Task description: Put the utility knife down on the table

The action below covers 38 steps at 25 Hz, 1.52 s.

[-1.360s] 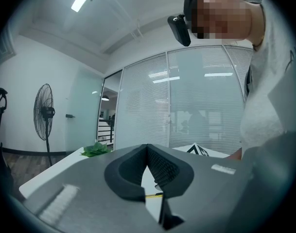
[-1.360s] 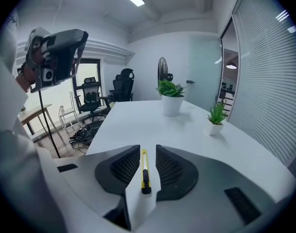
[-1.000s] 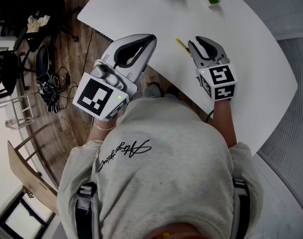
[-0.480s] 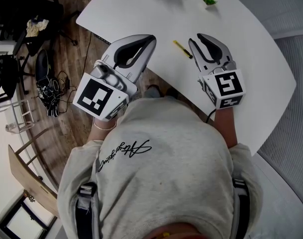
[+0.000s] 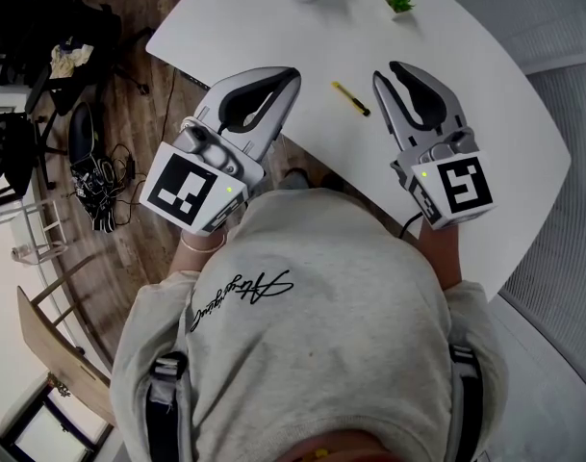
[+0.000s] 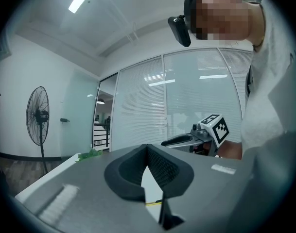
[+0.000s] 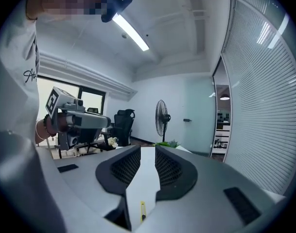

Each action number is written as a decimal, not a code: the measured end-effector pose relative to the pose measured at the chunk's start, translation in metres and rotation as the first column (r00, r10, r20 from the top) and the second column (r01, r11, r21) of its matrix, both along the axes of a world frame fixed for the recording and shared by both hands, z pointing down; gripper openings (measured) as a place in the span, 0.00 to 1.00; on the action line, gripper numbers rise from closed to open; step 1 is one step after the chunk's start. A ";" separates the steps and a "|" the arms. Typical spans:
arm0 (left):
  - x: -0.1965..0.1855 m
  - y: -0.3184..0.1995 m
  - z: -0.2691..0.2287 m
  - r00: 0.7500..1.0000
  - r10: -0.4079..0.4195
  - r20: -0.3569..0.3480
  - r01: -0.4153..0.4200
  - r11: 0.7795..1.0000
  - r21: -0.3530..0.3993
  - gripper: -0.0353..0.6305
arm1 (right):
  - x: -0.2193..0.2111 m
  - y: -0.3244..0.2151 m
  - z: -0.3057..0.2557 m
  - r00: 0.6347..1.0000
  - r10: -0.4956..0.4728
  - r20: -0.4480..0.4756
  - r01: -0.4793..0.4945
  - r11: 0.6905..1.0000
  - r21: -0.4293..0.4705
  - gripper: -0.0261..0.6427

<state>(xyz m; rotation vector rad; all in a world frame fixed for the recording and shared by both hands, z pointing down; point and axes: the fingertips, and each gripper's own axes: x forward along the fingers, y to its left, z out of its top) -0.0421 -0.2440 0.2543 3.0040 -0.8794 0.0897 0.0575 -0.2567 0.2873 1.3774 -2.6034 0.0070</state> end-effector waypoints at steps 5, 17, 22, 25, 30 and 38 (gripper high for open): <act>0.001 0.000 -0.002 1.000 0.003 -0.002 -0.003 1.000 0.010 0.05 | 0.005 0.008 -0.022 0.998 -0.007 0.055 0.004 0.998 0.057 0.18; 0.003 0.001 -0.006 1.000 0.017 0.000 -0.017 1.000 0.024 0.05 | 0.011 0.017 -0.043 0.991 -0.026 0.128 0.012 0.994 0.109 0.13; 0.005 0.001 -0.008 1.000 0.018 -0.003 -0.018 0.999 0.028 0.05 | 0.014 0.019 -0.047 0.988 -0.028 0.151 0.010 0.993 0.121 0.10; 0.005 0.002 -0.008 1.000 0.021 -0.006 -0.021 0.999 0.027 0.05 | 0.014 0.019 -0.047 0.987 -0.024 0.157 0.005 0.993 0.120 0.09; 0.006 0.003 -0.008 1.000 0.027 -0.007 -0.027 0.999 0.029 0.05 | 0.014 0.021 -0.048 0.985 -0.024 0.169 0.002 0.992 0.126 0.05; 0.009 0.004 -0.011 0.999 0.040 -0.014 -0.040 0.999 0.028 0.05 | 0.017 0.024 -0.054 0.984 -0.010 0.178 -0.014 0.991 0.136 0.04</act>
